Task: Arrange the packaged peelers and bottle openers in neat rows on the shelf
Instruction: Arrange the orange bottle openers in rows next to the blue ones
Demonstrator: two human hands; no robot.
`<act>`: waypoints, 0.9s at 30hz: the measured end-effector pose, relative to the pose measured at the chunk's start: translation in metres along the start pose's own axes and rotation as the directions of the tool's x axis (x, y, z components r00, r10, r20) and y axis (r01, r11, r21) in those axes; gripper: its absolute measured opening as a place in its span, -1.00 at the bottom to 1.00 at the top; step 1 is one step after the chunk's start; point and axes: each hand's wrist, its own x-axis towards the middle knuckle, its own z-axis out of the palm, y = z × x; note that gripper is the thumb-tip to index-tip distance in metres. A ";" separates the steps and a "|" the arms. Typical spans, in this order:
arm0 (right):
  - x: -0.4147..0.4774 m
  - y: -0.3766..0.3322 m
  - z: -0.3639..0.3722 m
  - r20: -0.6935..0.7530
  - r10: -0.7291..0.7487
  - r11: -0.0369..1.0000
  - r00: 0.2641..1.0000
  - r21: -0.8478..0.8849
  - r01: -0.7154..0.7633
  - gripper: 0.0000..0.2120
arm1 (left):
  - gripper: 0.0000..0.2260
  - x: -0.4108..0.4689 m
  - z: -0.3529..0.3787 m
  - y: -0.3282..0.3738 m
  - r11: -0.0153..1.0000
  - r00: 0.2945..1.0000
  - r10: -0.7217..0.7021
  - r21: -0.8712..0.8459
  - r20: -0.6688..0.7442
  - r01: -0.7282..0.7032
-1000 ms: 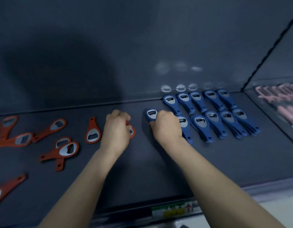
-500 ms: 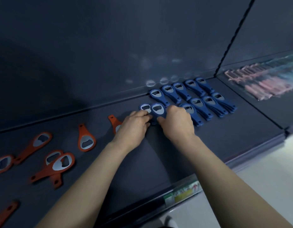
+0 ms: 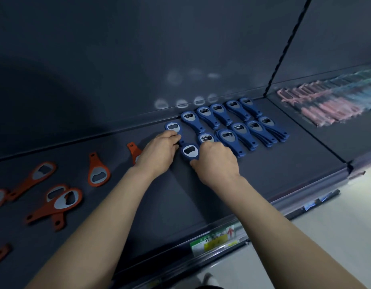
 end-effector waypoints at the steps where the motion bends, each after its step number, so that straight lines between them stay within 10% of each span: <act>1: 0.000 0.000 0.000 0.005 -0.008 1.000 1.000 -0.014 0.008 -0.81 | -0.68 0.000 0.000 -0.001 1.000 1.000 -0.004 -0.011 0.002 0.004; 27: 0.004 0.001 0.000 0.103 -0.068 0.991 0.992 -0.105 0.079 -0.86 | -0.70 0.034 -0.007 -0.016 0.996 1.000 -0.026 -0.081 0.003 0.026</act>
